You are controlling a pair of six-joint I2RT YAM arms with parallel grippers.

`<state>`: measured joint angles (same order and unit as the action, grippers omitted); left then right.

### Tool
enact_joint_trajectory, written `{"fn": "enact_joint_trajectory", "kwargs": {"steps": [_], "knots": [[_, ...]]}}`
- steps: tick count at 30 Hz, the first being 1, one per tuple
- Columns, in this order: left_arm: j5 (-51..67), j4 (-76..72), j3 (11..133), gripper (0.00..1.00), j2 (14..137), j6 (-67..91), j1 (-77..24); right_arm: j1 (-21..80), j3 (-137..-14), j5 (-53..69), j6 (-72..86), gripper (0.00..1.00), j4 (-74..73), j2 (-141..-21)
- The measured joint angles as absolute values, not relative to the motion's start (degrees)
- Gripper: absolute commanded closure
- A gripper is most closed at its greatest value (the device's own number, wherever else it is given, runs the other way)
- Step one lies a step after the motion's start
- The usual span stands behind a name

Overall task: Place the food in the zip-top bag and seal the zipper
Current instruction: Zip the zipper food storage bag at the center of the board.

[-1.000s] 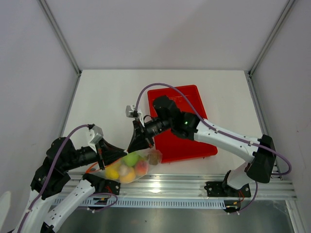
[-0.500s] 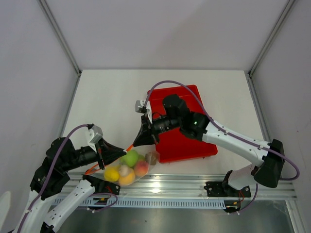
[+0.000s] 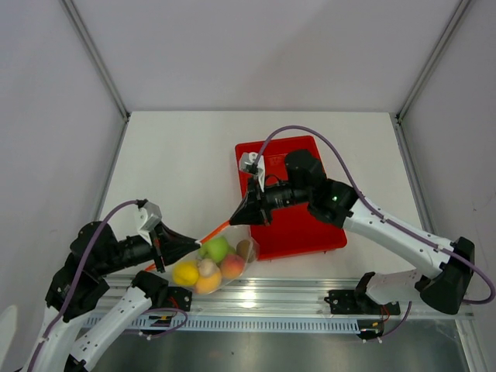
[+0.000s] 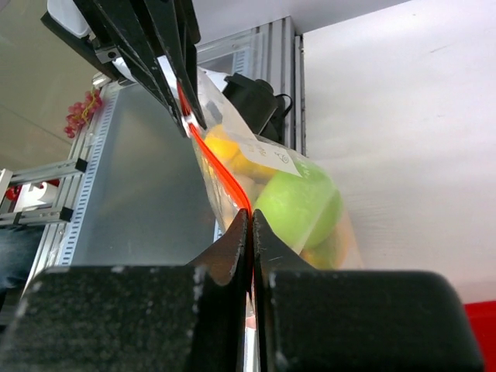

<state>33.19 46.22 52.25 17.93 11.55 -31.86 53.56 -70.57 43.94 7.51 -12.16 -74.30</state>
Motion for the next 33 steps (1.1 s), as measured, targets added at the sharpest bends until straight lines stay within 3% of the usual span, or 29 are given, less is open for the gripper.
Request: {"fn": "enact_joint_trajectory", "kwargs": {"steps": [33], "knots": [[32.5,49.4,53.4,0.99,14.8,11.5,-31.9,38.4,-63.0,41.2,8.2,1.00,-19.3,-58.1]]}}
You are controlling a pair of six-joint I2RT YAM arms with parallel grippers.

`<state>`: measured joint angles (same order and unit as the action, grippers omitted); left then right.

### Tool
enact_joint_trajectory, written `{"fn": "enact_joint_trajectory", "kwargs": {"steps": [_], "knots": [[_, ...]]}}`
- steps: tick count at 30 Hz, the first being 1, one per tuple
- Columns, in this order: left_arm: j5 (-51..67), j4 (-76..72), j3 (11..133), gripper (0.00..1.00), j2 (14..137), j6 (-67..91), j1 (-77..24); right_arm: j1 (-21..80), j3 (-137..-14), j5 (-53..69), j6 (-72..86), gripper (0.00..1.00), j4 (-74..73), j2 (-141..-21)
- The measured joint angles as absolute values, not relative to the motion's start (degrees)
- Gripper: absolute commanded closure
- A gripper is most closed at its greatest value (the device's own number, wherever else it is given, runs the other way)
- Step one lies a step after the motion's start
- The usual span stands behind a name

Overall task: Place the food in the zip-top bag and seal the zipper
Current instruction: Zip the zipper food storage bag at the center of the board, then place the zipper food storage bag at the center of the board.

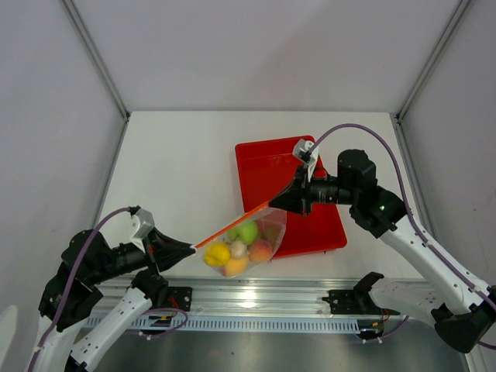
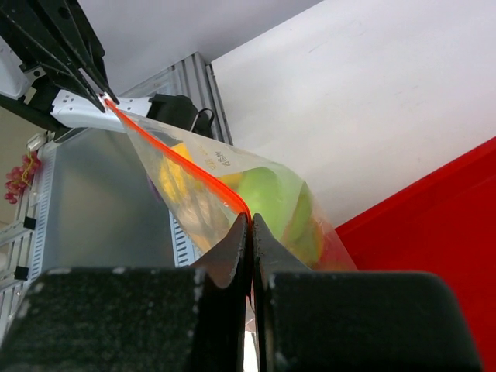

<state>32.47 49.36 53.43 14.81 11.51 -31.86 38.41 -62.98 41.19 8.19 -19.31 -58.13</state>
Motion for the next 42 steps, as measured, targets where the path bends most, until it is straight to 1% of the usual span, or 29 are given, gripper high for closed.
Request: {"fn": "enact_joint_trajectory", "kwargs": {"steps": [13,17,19,20,22,23,26,28,29,30,37,42], "knots": [[31.6,50.5,53.6,0.99,14.3,11.5,-31.9,36.1,-62.5,42.8,9.5,1.00,-19.6,-56.2],[30.9,51.2,53.7,0.99,14.0,11.6,-31.9,38.9,-63.1,41.8,10.0,1.00,-18.6,-58.2],[30.1,51.4,53.7,0.89,13.9,11.7,-31.9,41.7,-64.8,40.7,10.0,1.00,-18.5,-60.8],[29.5,51.5,53.7,0.74,13.9,12.0,-31.9,43.1,-65.9,40.2,10.0,1.00,-18.4,-62.3],[28.0,51.8,53.7,0.59,13.8,12.4,-31.9,45.2,-67.9,39.5,10.0,1.00,-18.2,-65.2],[27.0,51.9,53.7,0.49,13.8,12.9,-31.9,46.0,-69.2,39.3,10.0,1.00,-18.2,-66.6],[23.7,52.8,53.7,0.31,13.1,14.3,-31.9,47.1,-72.6,38.7,9.9,1.00,-17.8,-70.4],[21.3,53.6,53.8,0.25,11.6,15.0,-31.9,47.2,-74.8,38.3,10.0,1.00,-16.9,-72.8],[20.3,53.8,53.9,0.07,10.6,15.1,-31.9,47.2,-75.8,38.3,10.1,1.00,-16.5,-73.9],[18.8,54.2,54.2,0.00,9.6,14.9,-31.9,47.2,-77.1,38.4,10.3,1.00,-16.2,-75.2],[7.0,58.0,61.1,0.01,6.1,15.6,-31.9,47.7,-86.5,39.9,12.4,1.00,-12.0,-85.7],[3.0,57.2,64.0,0.00,2.3,15.7,-31.9,49.1,-90.0,41.4,14.9,1.00,-9.0,-92.8]]}}
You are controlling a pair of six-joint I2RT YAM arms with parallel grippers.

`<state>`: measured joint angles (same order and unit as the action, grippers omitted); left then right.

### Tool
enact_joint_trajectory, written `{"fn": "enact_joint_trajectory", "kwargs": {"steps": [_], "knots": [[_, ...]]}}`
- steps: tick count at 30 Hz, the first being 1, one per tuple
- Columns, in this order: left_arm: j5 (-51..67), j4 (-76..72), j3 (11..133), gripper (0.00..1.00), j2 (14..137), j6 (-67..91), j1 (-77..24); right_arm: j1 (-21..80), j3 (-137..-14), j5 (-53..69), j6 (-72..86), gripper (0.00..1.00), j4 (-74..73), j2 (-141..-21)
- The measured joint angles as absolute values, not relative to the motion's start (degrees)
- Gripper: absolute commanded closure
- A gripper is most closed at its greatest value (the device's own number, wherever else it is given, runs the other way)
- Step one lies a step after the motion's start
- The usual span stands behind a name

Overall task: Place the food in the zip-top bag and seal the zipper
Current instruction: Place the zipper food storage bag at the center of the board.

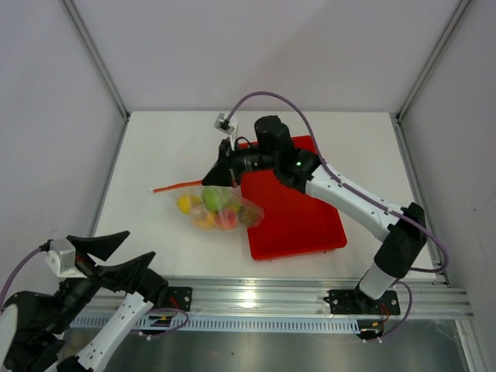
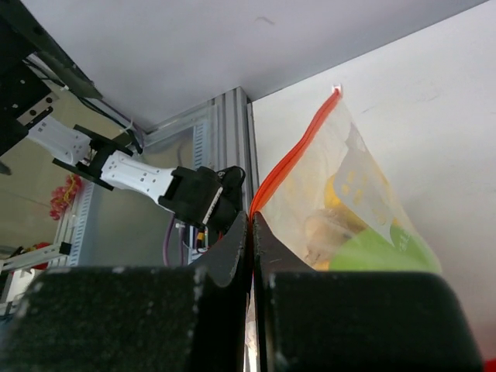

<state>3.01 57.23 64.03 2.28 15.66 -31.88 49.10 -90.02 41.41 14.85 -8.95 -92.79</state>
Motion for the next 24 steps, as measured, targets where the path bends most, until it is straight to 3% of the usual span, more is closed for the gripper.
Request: {"fn": "enact_joint_trajectory", "kwargs": {"steps": [12,19,24], "knots": [[2.5,54.5,61.1,0.01,0.8,15.6,-31.9,53.8,-98.5,47.2,22.8,1.00,0.2,-107.5],[3.2,54.6,61.1,0.01,1.8,14.0,-31.9,49.0,-99.4,49.3,38.1,1.00,14.8,-118.4],[4.7,54.5,60.6,0.01,4.4,12.7,-31.9,46.0,-100.7,47.5,41.9,1.00,15.7,-126.3]]}}
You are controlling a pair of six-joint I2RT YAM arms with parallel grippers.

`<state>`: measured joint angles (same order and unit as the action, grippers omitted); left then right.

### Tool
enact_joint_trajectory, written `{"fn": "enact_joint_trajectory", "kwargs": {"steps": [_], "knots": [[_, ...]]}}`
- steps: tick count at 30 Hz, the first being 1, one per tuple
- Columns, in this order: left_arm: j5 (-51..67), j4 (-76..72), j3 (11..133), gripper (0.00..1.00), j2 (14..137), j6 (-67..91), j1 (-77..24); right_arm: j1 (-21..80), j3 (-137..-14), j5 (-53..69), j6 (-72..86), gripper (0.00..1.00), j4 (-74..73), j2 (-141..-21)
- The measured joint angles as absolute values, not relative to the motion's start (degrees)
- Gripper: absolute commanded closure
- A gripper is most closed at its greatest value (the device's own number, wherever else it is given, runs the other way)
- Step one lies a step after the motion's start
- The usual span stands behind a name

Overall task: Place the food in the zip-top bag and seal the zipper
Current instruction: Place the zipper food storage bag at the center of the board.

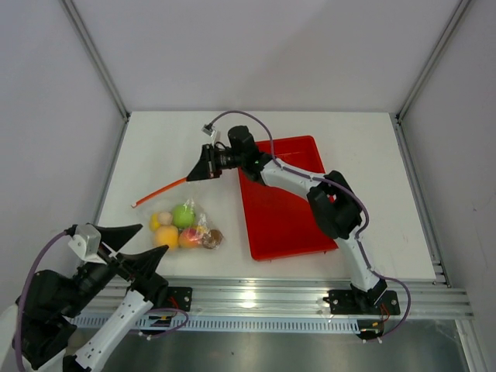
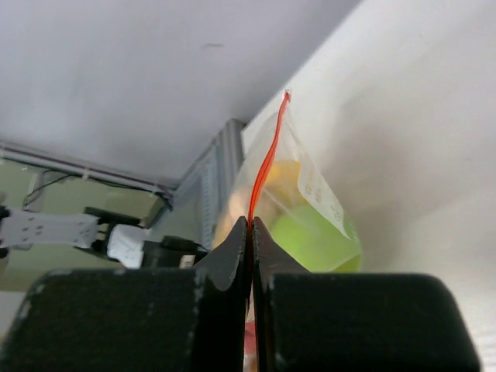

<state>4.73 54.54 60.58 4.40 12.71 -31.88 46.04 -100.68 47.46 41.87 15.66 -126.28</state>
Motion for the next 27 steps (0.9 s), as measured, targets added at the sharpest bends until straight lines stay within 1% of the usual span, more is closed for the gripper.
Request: {"fn": "enact_joint_trajectory", "kwargs": {"steps": [5,8,12,22,23,25,26,27], "knots": [[5.8,54.3,58.7,0.00,4.9,11.9,-31.9,45.1,-104.8,43.6,38.0,1.00,10.0,-130.0],[6.5,53.9,57.5,0.00,5.1,11.5,-31.9,44.7,-108.5,38.6,31.9,1.00,2.0,-130.9],[7.1,53.1,55.9,0.01,5.3,11.5,-31.9,43.9,-109.5,34.0,27.2,0.93,-3.2,-131.2],[8.2,52.3,55.8,0.00,6.0,11.5,-31.9,41.6,-110.3,21.3,16.8,0.86,-13.9,-135.5],[8.2,52.4,55.8,0.00,6.0,11.5,-31.9,41.7,-110.3,20.8,16.4,0.84,-14.4,-135.8],[8.2,52.4,55.8,0.00,6.0,11.6,-31.9,42.2,-110.6,19.1,15.0,0.77,-15.0,-135.8],[8.3,52.4,55.8,0.00,5.9,11.6,-31.9,42.4,-110.7,18.4,14.4,0.68,-15.2,-135.8],[8.3,52.4,55.8,0.00,5.8,11.6,-31.9,42.7,-110.8,18.0,14.0,0.64,-15.5,-135.8]]}}
